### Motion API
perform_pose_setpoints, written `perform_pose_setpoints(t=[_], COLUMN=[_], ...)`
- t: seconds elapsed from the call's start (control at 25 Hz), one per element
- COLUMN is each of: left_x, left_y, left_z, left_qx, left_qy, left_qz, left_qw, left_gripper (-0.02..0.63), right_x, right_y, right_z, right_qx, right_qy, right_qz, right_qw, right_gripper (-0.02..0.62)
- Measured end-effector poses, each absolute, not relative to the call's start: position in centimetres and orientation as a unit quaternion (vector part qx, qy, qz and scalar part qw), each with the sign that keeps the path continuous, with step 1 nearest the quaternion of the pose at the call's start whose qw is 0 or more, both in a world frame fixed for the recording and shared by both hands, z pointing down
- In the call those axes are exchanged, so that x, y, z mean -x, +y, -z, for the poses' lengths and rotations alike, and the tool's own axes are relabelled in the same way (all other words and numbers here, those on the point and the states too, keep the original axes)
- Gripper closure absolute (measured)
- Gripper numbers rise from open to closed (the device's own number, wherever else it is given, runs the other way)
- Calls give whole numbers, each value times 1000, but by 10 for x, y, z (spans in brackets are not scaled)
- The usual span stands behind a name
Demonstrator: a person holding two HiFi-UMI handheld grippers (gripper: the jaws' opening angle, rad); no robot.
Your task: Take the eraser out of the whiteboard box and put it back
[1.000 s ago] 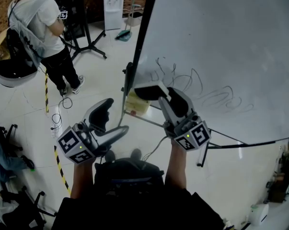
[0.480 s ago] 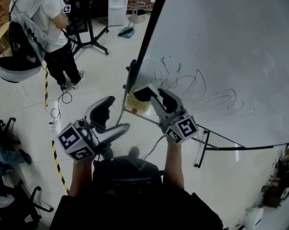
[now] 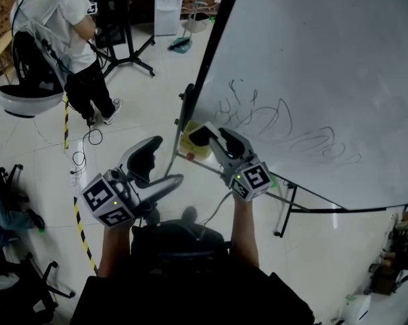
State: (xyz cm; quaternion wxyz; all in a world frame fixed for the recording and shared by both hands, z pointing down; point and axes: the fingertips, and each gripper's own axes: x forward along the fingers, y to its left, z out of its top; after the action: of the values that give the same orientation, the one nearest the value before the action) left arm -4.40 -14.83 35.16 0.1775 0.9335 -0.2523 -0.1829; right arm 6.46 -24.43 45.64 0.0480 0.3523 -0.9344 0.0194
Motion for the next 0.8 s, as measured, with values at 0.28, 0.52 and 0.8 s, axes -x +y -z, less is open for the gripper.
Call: perform_pose_setpoints(t=[0.28,0.52,0.8], left_x=[46,48,49], left_y=[-148,-150,-154], left_z=[-355,-358,-360], left_qx=[-932,-931,-930], left_qy=[-256,-259,-261], left_qz=[181,181,181], left_qw=[179,181,183], left_gripper=[192,192,192], right_x=[-59,-58,-56], right_y=[-248,-251,-255], right_z=[-474,-491,-511], right_qx=[-350,-353,-350], right_qy=[-934,-932,-930], right_qz=[-16,-24,-25], right_qw=[67,81,108], right_gripper=[439,439,439])
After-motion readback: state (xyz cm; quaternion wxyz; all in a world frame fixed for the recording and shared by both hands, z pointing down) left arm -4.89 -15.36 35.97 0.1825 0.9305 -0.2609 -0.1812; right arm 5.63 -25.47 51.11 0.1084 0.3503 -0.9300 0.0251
